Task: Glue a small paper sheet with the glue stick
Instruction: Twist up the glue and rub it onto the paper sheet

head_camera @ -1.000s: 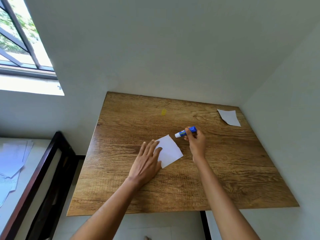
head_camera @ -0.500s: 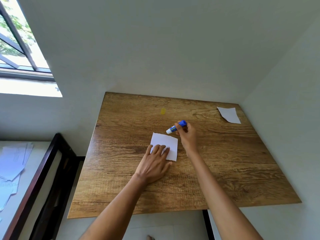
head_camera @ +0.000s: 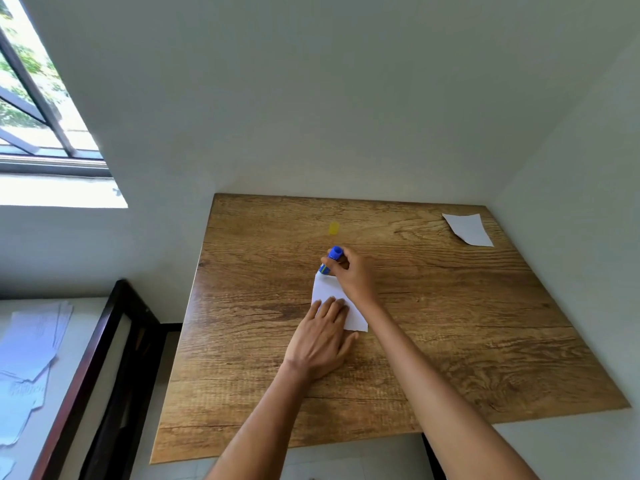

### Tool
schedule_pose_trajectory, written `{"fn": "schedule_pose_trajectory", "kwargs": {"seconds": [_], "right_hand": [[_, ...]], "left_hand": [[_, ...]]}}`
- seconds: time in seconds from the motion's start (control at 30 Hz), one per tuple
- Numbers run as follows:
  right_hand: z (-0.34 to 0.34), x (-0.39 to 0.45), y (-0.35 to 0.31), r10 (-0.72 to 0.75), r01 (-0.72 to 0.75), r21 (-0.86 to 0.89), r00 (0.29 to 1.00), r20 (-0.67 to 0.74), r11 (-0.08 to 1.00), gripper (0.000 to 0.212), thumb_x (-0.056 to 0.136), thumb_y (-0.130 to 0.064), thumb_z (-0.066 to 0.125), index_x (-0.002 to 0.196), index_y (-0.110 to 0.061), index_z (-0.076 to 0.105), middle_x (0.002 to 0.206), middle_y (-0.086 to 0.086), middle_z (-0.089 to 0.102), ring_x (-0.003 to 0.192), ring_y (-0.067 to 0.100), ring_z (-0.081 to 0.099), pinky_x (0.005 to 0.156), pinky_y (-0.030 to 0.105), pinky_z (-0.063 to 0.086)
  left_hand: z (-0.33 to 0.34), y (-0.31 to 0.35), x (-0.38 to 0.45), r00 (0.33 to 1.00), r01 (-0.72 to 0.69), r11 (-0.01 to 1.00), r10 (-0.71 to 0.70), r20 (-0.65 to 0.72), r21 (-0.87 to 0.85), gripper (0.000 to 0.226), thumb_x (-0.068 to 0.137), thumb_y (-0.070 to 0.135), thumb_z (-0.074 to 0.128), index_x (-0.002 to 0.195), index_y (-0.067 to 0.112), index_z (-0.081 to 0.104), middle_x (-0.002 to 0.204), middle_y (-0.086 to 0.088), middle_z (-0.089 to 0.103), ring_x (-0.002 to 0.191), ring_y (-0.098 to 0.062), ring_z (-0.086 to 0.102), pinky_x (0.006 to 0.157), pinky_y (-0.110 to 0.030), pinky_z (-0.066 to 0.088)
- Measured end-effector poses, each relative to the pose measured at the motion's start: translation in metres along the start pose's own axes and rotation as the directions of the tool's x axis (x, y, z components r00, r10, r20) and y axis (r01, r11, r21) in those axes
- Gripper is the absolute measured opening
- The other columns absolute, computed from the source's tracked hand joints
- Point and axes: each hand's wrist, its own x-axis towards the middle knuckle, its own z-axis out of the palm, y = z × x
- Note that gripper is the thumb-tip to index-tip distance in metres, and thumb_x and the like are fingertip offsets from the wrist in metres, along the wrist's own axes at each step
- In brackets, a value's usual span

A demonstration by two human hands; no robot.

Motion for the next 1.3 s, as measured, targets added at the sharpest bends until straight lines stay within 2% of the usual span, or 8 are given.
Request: {"fn": "schedule_pose_trajectory", "kwargs": {"seconds": [0.37,0.53,0.63,0.8,0.93,1.03,1.2,1.3], "right_hand": [[-0.034,-0.002,0.021,0.049,-0.054,-0.092,0.998,-0.047,0.994,0.026,0.085,-0.029,0.066,0.097,-0.006,0.065,0.079,0.008,0.066,0.064,0.013,0.053,0.055,0.017,0.036],[-0.052,-0.008,0.03,0.074,-0.084,-0.114,0.993,-0.091,0.99,0.028,0.086,-0.03,0.065,0.101,-0.007,0.064,0.073,-0.005,0.059,0.06,0.004,0.05,0.051,0.009,0.038],[-0.061,-0.011,0.036,0.082,-0.101,-0.137,0.987,-0.138,0.985,0.029,0.086,-0.032,0.064,0.103,-0.009,0.065,0.077,0.001,0.061,0.061,0.01,0.05,0.052,0.015,0.037],[-0.067,-0.014,0.035,0.08,-0.096,-0.057,0.969,-0.233,0.994,0.031,0.086,-0.035,0.063,0.096,-0.005,0.065,0.083,0.022,0.068,0.073,0.034,0.064,0.068,0.043,0.05],[-0.06,-0.013,0.028,0.041,-0.065,-0.119,0.981,-0.192,0.991,0.029,0.086,-0.032,0.065,0.101,-0.008,0.067,0.073,0.009,0.063,0.059,0.015,0.05,0.053,0.017,0.036],[-0.056,-0.011,0.026,0.035,-0.057,-0.125,0.985,-0.171,0.99,0.027,0.086,-0.029,0.065,0.101,-0.006,0.066,0.07,0.0,0.057,0.056,0.006,0.044,0.051,0.008,0.037],[-0.052,-0.009,0.028,0.047,-0.067,-0.131,0.987,-0.156,0.989,0.026,0.086,-0.028,0.065,0.1,-0.006,0.065,0.064,-0.009,0.05,0.053,0.005,0.041,0.05,0.006,0.035],[-0.054,-0.012,0.03,0.043,-0.06,-0.133,0.991,-0.127,0.989,0.028,0.085,-0.029,0.065,0.101,-0.005,0.066,0.072,-0.004,0.059,0.057,0.003,0.046,0.052,0.006,0.037]], "left_hand": [[0.001,-0.001,0.001,1.0,-0.002,1.0,0.002,-0.016,-0.011,0.066,0.095,0.049,0.02,0.141,0.004,0.032,0.148,-0.012,0.036,0.138,-0.026,0.03,0.116,-0.041,0.018],[0.001,-0.001,0.001,1.0,0.004,1.0,-0.004,-0.011,-0.004,0.069,0.093,0.051,0.015,0.141,0.004,0.031,0.148,-0.011,0.035,0.138,-0.026,0.029,0.116,-0.042,0.019],[0.0,0.0,0.0,1.0,0.002,1.0,-0.002,-0.019,-0.001,0.071,0.091,0.052,0.012,0.14,0.005,0.033,0.146,-0.011,0.037,0.137,-0.026,0.031,0.115,-0.042,0.02],[-0.002,0.001,-0.001,0.999,0.014,1.0,-0.013,-0.031,0.021,0.068,0.091,0.052,0.012,0.139,0.009,0.034,0.142,-0.008,0.039,0.13,-0.022,0.036,0.111,-0.044,0.023],[-0.001,0.001,-0.001,1.0,0.02,1.0,-0.02,-0.016,0.02,0.065,0.092,0.052,0.016,0.14,0.01,0.032,0.143,-0.007,0.038,0.131,-0.021,0.035,0.112,-0.046,0.021],[0.0,0.0,0.0,1.0,0.023,0.999,-0.023,-0.006,0.024,0.065,0.093,0.052,0.017,0.141,0.01,0.031,0.144,-0.006,0.036,0.132,-0.02,0.033,0.112,-0.046,0.019],[0.001,0.0,0.0,1.0,0.025,0.999,-0.025,-0.001,0.025,0.064,0.093,0.052,0.018,0.141,0.01,0.03,0.145,-0.006,0.035,0.132,-0.02,0.032,0.112,-0.046,0.019],[0.0,0.0,0.0,1.0,0.029,0.999,-0.029,-0.008,0.021,0.064,0.094,0.051,0.019,0.142,0.011,0.029,0.144,-0.005,0.035,0.132,-0.019,0.032,0.113,-0.046,0.019]]}}
